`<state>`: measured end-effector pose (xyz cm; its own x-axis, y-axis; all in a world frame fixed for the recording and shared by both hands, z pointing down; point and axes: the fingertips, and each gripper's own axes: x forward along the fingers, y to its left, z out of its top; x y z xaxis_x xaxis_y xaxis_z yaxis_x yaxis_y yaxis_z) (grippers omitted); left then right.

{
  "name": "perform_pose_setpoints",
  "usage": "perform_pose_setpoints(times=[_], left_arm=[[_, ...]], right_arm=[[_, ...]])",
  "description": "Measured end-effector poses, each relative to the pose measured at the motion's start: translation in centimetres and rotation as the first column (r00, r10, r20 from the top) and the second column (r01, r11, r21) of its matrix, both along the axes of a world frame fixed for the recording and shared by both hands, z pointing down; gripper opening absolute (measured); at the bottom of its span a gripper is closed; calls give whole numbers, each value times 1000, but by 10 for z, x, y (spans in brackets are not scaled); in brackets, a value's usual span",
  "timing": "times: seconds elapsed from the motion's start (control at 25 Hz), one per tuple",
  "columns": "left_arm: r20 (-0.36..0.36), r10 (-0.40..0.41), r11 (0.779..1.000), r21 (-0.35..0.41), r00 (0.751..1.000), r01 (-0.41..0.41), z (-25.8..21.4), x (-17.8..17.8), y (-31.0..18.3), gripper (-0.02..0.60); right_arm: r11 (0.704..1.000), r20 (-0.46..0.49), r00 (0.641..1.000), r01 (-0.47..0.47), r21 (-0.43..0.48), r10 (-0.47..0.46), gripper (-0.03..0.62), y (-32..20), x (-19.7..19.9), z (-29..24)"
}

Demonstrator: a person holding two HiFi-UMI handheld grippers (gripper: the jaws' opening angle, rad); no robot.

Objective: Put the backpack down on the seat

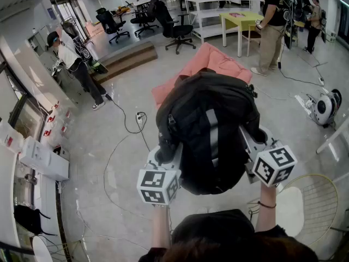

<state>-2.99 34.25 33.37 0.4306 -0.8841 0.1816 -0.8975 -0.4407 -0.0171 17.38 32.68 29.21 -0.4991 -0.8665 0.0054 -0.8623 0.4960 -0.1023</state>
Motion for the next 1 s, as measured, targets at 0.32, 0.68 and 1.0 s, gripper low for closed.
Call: perform_pose_setpoints(times=[0.32,0.68,1.0], left_arm=[[0,-5,1000,-11,1000,5,-1,-5,10,115],[7,-26,1000,-12,1000,26,-4,2,23,117],[-5,-58,998,-22,998,57,6,-1,8,117]], right_arm=[[1000,-5,1000,3,-15,-3,54,9,-6,-1],[1000,0,1000,9,-19,-9,55,14,2,-4],[999,6,999,39,-22,-39,55,-9,-3,1]])
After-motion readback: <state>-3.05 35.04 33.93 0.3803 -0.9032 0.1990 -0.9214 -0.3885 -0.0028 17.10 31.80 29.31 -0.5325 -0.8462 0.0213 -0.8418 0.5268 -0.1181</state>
